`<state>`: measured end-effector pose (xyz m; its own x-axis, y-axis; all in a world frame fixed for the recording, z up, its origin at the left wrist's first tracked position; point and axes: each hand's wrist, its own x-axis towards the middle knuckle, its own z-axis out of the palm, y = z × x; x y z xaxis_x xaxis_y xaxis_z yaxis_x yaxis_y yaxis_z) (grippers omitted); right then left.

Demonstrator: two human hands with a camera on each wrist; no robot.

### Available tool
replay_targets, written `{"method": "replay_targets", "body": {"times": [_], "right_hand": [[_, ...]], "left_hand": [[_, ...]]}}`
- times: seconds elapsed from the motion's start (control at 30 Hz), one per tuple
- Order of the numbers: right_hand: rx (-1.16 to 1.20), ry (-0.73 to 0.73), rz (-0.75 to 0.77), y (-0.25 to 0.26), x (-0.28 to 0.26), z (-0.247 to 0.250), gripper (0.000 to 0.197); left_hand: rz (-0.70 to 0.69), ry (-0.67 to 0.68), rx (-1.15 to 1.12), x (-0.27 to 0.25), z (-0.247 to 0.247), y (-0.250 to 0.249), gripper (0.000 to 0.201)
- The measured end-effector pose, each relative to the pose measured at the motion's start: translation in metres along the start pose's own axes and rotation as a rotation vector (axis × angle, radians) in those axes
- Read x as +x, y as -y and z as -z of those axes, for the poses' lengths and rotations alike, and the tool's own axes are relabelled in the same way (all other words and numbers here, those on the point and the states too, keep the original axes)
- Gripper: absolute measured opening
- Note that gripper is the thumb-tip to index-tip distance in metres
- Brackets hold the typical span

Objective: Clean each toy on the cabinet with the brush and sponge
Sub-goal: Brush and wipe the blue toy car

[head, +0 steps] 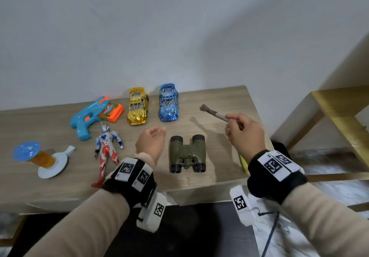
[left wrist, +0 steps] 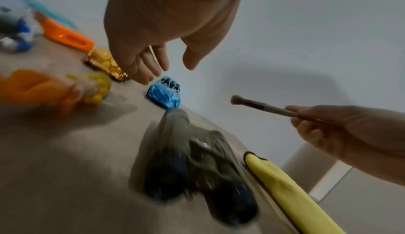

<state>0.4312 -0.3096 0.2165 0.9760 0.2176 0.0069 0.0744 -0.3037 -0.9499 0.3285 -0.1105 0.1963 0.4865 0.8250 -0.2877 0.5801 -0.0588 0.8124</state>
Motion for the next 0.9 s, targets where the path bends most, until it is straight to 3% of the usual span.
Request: {"method": "replay_targets", "body": {"times": [0.17,0.3,0.53,0.9], "right_hand": [[0.164,0.014,-0.053,0.02,-0.001,0.0,0.02],[0.224,-0.02,-0.057,0.029,0.0,-0.005,0.018],[0.235,-0.106,-0.071,0.03,-0.001,-0.014,0.019],[0.195,-0.16,-0.087,0.037,-0.003,-0.024,0.017]], "left_hand": [[-0.084,0.081,0.244,0.053,-0.005,-0.034,0.057],[-0.118,0.181,0.437,0.088,-0.014,-0.04,0.057],[-0.16,0.234,0.425,0.134,-0.036,-0.029,0.061],[-0.241,0.262,0.33,0.151,-0.045,-0.024,0.072]]}}
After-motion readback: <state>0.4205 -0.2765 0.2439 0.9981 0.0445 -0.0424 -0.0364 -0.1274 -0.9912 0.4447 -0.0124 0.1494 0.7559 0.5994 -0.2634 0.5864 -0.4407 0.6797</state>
